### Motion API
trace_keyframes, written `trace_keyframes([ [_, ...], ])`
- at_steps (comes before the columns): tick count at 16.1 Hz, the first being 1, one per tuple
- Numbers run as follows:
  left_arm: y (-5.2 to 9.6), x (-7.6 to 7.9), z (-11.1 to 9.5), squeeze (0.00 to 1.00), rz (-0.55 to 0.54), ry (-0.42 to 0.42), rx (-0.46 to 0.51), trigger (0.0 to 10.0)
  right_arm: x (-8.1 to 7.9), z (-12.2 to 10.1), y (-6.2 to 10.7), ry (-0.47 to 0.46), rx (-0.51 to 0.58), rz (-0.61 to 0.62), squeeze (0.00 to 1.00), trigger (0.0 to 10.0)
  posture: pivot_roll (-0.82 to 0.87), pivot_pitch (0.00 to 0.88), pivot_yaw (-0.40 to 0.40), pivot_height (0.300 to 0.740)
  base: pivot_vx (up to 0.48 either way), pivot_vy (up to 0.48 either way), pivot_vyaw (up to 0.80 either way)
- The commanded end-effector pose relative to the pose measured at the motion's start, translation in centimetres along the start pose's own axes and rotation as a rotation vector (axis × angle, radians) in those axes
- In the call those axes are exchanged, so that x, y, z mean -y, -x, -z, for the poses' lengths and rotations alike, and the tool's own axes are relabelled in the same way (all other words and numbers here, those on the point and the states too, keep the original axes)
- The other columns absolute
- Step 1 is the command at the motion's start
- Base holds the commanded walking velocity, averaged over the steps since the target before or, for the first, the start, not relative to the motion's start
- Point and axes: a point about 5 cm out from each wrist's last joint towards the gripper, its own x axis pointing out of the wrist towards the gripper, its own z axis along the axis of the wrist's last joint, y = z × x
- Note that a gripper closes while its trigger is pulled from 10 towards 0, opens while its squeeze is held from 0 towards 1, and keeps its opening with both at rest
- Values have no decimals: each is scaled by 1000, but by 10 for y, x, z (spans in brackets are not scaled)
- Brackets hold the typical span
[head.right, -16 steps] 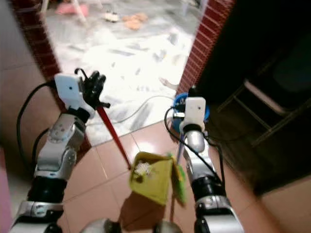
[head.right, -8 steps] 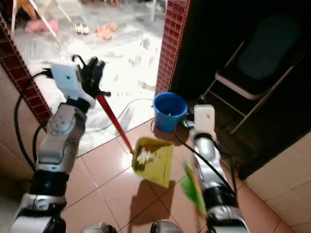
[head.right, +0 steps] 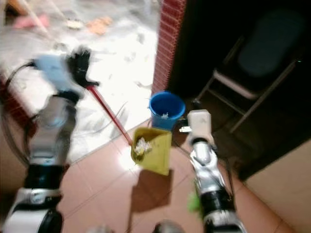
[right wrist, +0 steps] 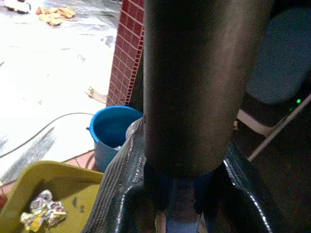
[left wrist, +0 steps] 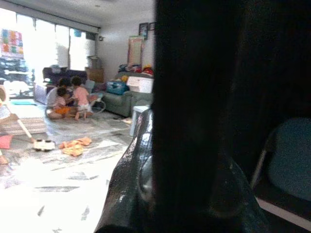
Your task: Sweep floor
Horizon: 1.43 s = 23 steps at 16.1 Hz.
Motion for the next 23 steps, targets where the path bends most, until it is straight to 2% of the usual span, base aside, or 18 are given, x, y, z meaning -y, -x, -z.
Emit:
trace_keyframes([
  [1,-12,17,-28,0,43,8,130,10000,16,-4,-1,10,21,40,0,10000,-23,64,-40,740,480,0,-800],
  [3,-19,11,-45,0,-40,29,190,10000,13,-4,-2,10,16,13,0,10000,-28,58,-44,740,480,0,-800],
  [7,-27,0,-64,0,-141,81,233,10000,8,-4,-3,19,14,-22,0,10000,-26,55,-46,740,480,0,-422],
  [9,-29,-6,-69,0,-202,52,245,10000,8,-4,-4,15,16,-31,0,10000,-28,53,-44,740,476,0,0],
  [15,-28,-28,-60,0,-414,-97,211,10000,4,-6,-4,22,21,-54,0,10000,-30,55,-44,740,457,0,0],
  [21,-31,-36,-69,0,-483,-170,252,10000,3,-6,-4,15,19,-66,0,10000,-32,59,-43,740,409,80,0],
  [23,-30,-36,-71,0,-495,-202,284,10000,2,-5,-4,14,17,-71,0,10000,-32,59,-43,740,0,0,0],
])
